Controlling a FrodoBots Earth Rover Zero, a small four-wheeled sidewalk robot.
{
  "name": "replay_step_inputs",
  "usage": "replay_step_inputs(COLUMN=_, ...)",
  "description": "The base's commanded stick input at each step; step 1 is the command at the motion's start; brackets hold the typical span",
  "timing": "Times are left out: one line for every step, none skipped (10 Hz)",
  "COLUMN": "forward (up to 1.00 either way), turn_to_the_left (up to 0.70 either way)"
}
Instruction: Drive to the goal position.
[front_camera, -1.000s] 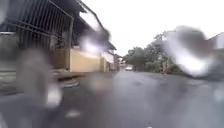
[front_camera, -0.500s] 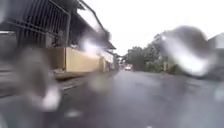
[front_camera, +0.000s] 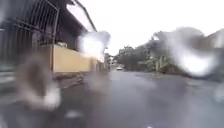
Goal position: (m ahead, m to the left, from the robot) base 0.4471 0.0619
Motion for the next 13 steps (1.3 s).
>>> replay_step_inputs(forward=0.7, turn_to_the_left=-0.35)
replay_step_inputs(forward=0.7, turn_to_the_left=-0.35)
replay_step_inputs(forward=0.7, turn_to_the_left=-0.35)
replay_step_inputs(forward=0.7, turn_to_the_left=-0.35)
replay_step_inputs(forward=0.7, turn_to_the_left=-0.35)
replay_step_inputs(forward=0.7, turn_to_the_left=-0.34)
replay_step_inputs(forward=0.7, turn_to_the_left=-0.22)
replay_step_inputs(forward=0.7, turn_to_the_left=-0.1)
replay_step_inputs(forward=0.7, turn_to_the_left=0.0)
replay_step_inputs(forward=0.7, turn_to_the_left=0.0)
replay_step_inputs(forward=0.7, turn_to_the_left=0.0)
replay_step_inputs(forward=0.7, turn_to_the_left=0.0)
replay_step_inputs(forward=0.7, turn_to_the_left=0.0)
